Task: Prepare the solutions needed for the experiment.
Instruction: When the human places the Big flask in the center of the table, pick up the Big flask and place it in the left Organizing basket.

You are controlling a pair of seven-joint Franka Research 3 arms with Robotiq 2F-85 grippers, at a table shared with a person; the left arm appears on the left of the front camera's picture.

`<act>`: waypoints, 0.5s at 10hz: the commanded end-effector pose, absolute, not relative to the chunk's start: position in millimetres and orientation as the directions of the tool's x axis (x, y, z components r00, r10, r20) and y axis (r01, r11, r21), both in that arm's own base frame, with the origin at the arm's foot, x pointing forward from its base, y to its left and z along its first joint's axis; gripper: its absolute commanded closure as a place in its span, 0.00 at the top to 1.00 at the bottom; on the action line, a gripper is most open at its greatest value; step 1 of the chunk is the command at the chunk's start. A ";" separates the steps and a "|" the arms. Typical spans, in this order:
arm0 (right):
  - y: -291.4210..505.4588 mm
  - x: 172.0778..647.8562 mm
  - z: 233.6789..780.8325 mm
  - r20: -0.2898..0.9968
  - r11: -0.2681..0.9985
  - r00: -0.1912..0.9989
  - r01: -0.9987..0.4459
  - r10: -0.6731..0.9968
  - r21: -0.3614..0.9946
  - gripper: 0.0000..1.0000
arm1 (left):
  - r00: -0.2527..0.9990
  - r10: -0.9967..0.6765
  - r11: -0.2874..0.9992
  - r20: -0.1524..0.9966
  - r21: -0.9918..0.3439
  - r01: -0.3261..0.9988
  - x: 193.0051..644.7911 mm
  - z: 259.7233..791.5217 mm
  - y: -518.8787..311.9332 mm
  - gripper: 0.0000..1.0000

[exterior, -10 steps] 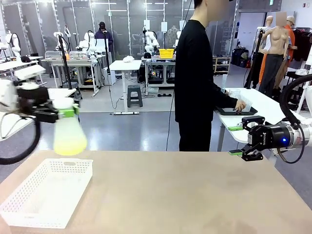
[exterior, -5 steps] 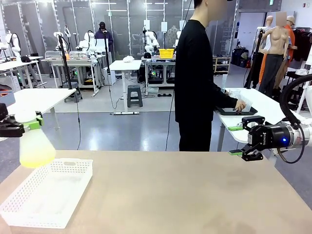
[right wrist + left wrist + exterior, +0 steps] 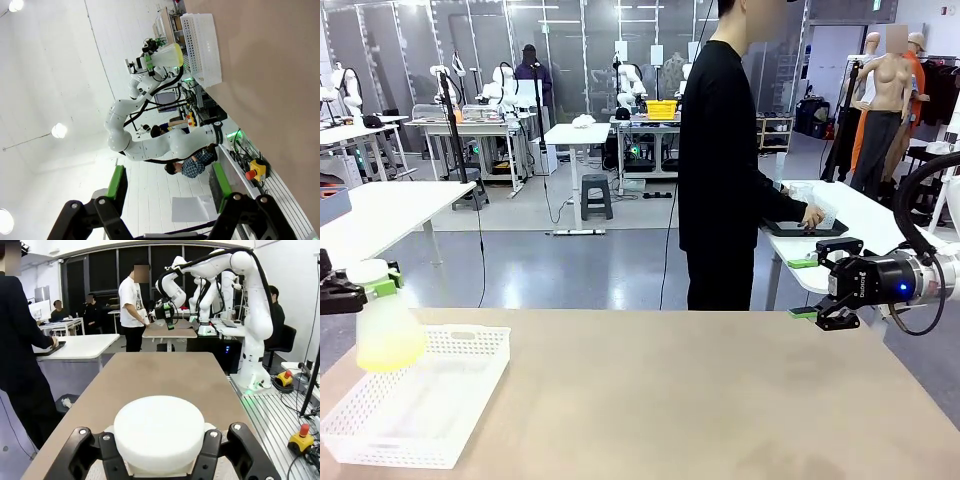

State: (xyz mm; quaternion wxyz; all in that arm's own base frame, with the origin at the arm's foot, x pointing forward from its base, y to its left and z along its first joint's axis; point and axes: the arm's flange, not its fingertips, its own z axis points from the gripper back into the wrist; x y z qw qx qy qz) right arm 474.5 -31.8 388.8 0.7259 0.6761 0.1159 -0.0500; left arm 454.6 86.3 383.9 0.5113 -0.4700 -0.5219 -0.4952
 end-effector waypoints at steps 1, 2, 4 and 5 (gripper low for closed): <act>-31.2 472.5 391.2 -0.232 0.082 0.969 0.225 0.081 0.971 0.83 | -0.083 0.007 0.032 0.996 0.083 0.996 456.4 371.6 83.1 0.00; -31.2 472.5 391.2 -0.232 0.082 0.969 0.225 0.081 0.971 0.83 | -0.094 0.008 0.017 0.996 0.094 0.995 457.6 362.2 78.9 0.00; -31.2 472.5 391.2 -0.232 0.082 0.969 0.225 0.081 0.971 0.83 | -0.086 -0.002 0.023 0.996 0.086 0.996 460.1 347.3 73.0 0.00; -31.2 472.5 391.2 -0.232 0.082 0.969 0.225 0.081 0.971 0.83 | -0.081 -0.016 0.051 0.997 0.082 0.995 461.9 339.3 68.8 0.00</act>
